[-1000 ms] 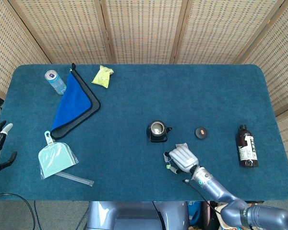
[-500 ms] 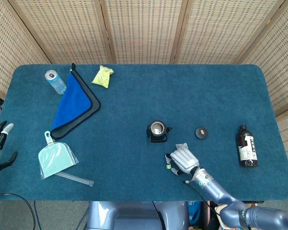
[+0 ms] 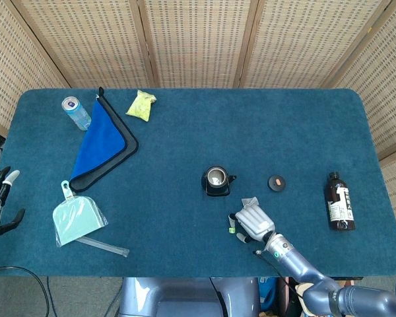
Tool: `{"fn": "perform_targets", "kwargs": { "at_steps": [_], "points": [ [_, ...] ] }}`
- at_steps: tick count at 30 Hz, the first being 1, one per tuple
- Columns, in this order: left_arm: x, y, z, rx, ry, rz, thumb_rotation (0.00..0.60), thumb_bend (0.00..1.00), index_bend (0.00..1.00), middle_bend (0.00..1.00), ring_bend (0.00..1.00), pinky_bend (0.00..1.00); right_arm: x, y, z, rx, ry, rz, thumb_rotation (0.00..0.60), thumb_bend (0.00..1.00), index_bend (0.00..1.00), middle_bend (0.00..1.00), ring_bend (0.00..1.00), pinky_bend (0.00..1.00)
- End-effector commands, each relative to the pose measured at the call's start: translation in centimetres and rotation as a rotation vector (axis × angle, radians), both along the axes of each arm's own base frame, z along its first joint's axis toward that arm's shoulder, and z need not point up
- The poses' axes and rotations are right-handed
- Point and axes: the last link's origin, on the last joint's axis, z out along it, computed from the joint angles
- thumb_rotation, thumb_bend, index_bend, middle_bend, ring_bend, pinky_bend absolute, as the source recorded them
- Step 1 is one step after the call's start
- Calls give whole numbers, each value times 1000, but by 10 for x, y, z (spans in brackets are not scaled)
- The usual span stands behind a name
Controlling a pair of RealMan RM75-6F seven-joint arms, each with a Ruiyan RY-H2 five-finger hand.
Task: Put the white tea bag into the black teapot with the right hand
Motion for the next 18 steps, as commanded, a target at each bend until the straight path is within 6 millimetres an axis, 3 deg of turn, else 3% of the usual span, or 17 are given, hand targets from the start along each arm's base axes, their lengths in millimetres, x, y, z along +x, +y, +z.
{"fn": "perform_targets", "kwargs": {
  "at_steps": [1,18],
  "points": [
    [0,0,0,0,0,0,600,385,20,0,0,0,0,0,0,1,-1,0,600,499,518,869,916,944],
    [-3,-2,0,-1,2,9,600,385,20,0,0,0,2,7,-3,10,-7,-2,600,513,518,869,916,944]
  ]
}}
